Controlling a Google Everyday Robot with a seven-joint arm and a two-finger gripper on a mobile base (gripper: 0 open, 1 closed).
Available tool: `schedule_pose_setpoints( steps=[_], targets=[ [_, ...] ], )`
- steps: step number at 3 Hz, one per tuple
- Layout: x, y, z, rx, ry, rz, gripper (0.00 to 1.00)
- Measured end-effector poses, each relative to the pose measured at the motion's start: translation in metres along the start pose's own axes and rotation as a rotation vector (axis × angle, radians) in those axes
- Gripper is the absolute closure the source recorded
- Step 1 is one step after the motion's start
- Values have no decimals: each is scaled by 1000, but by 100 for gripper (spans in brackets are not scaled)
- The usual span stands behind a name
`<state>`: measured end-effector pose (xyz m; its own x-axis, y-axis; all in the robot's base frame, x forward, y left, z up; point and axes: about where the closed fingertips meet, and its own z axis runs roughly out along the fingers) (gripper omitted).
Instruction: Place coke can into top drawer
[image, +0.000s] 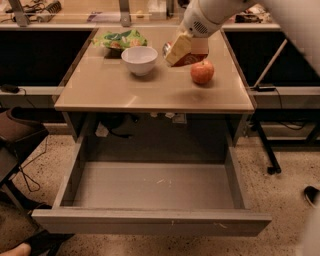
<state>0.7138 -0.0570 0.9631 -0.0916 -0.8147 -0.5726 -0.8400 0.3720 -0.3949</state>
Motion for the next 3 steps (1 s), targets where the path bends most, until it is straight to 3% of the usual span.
schedule_pose_setpoints(
  steps=[1, 2, 3],
  targets=[
    [-15, 22, -89, 159, -75, 61, 100],
    [-2, 40, -128, 210, -45, 61, 100],
    [-2, 41, -128, 210, -44, 61, 100]
  ],
)
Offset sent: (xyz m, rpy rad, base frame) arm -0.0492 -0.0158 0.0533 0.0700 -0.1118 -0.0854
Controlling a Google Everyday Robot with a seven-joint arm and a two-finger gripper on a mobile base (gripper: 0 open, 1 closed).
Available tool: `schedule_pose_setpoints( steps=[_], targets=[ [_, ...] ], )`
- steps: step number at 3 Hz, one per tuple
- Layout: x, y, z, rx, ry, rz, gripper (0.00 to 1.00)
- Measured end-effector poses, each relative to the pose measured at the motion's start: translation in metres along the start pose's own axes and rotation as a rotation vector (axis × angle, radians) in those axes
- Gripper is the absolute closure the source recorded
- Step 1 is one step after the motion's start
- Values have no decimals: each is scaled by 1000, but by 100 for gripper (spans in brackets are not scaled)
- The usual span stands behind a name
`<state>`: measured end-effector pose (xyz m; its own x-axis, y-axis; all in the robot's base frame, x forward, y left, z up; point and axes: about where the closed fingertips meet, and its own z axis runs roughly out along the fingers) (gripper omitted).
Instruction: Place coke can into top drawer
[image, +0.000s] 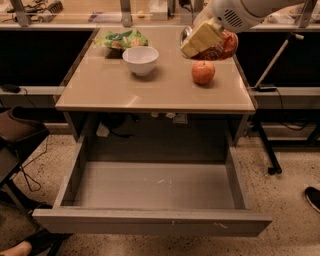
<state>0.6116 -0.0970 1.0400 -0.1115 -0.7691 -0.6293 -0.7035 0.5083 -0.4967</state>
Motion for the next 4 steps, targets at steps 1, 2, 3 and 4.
schedule_pose_setpoints(
  steps=[1, 2, 3, 4],
  targets=[
    [6, 29, 16, -24, -16, 50, 100],
    [7, 92, 15, -68, -53, 205, 100],
    [24, 153, 19, -103, -69, 329, 100],
    [51, 182, 32, -139, -22, 351, 100]
  ],
)
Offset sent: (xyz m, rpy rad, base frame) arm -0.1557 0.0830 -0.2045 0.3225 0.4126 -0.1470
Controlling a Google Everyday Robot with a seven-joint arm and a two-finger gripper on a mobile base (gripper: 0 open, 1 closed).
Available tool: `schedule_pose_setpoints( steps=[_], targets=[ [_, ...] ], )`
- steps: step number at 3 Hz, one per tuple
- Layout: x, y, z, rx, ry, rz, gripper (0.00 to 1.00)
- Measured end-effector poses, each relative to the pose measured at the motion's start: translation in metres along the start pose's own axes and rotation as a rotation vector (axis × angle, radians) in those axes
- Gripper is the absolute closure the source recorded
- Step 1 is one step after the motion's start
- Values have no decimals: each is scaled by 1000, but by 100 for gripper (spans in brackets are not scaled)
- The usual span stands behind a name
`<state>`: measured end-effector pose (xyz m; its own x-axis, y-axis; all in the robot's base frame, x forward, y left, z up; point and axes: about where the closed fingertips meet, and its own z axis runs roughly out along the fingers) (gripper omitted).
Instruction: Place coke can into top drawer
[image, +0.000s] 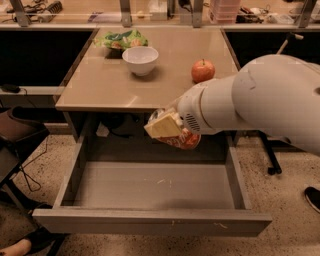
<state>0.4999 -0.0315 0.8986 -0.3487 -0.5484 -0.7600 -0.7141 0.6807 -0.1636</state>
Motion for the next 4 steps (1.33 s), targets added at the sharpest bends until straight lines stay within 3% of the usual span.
schedule_pose_setpoints(
  steps=[1, 2, 3, 4],
  targets=[
    [0, 0, 0, 0, 0, 0, 100],
    [16, 5, 18, 29, 11, 36, 100],
    [59, 20, 55, 77, 35, 29, 100],
    [126, 6, 62, 150, 68, 52, 100]
  ],
)
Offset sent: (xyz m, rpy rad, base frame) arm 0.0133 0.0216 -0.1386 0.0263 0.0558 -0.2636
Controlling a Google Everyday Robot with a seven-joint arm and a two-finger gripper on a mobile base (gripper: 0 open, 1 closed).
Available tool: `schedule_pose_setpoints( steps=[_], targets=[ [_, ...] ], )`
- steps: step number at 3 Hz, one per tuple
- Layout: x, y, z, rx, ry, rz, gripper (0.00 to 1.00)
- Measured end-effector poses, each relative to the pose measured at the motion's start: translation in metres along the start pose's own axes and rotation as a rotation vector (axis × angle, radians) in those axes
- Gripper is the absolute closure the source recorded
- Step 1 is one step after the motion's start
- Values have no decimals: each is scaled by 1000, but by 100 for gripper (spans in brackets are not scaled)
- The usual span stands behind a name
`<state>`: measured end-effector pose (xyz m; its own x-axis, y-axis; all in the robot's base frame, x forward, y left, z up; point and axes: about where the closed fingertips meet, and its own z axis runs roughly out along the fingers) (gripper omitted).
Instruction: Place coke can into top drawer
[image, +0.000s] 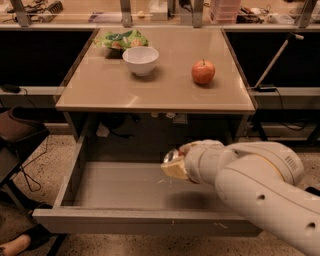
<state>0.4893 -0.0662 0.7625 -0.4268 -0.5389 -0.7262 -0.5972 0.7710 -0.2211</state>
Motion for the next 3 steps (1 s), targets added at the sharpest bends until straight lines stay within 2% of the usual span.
schedule_pose_setpoints(
  steps=[1, 2, 3],
  targets=[
    [56, -25, -5, 65, 51, 51, 100],
    [91, -39, 3, 87, 107, 100, 100],
    [97, -31, 33, 58, 124, 121, 100]
  ],
)
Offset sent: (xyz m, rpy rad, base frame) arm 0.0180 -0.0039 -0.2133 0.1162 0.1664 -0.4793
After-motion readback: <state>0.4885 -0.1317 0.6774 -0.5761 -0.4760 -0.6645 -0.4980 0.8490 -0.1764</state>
